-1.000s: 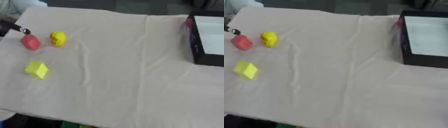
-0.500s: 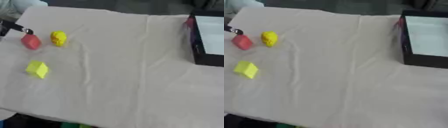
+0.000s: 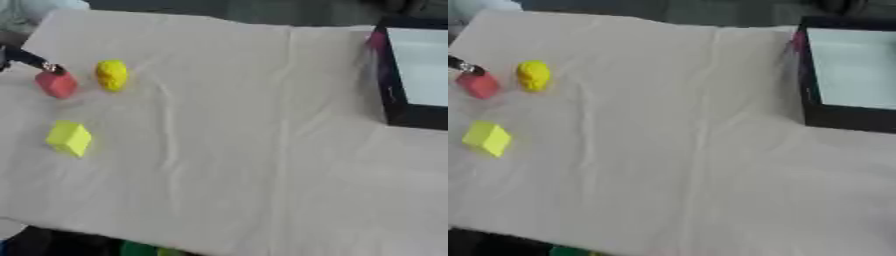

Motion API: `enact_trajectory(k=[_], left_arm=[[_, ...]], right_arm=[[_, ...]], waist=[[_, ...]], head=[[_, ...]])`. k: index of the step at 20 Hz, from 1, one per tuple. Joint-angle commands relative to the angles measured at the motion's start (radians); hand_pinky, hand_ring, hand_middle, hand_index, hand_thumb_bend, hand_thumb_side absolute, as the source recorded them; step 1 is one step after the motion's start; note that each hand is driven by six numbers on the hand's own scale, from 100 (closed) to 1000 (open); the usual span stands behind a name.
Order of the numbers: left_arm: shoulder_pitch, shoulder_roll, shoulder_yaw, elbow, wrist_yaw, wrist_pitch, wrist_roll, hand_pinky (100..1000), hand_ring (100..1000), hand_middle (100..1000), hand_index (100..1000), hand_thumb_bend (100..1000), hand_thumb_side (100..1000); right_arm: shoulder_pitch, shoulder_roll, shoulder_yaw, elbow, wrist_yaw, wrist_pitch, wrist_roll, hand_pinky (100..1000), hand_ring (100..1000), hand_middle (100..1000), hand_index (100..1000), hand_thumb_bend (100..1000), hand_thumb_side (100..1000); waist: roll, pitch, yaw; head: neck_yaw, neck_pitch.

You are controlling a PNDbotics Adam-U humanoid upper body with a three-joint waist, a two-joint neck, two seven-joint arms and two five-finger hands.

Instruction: Pick up the objects with one hand, pass them to the other hand, and then place them into the box on the other side of the table.

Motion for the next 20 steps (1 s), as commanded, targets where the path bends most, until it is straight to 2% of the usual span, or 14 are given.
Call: enact_trajectory(k=[1, 12, 20], left_arm=[[-0.014, 0.016, -0.001, -0.002, 0.001, 0.015, -0.01, 999, 926, 819, 816, 757, 312], [-0.015, 0.005, -0.005, 0.015, -0.031, 0.034, -0.01, 995, 927, 823, 801, 760, 315], [-0.011, 0.007, -0.004, 0.014, -0.024, 0.032, -0.02, 994, 926, 821, 791, 687, 211]], right_arm=[[-0.005, -0.016, -0.003, -0.006, 0.007, -0.002, 0.005, 1000, 1000, 1000, 990, 100, 560], [-0.002, -0.008, 0.0, -0.001, 0.017, -0.002, 0.01, 1000, 1000, 1000, 991, 100, 566], [-0.001, -0.008, 0.004, 0.004, 0.023, -0.004, 0.013, 1000, 1000, 1000, 991, 100, 567]], waist=[[0.0, -0.016, 0.0], [-0.002, -0.017, 0.001], [-0.001, -0.018, 0.001]], head=[[-0.001, 0.001], [0.001, 0.001], [0.002, 0.0]])
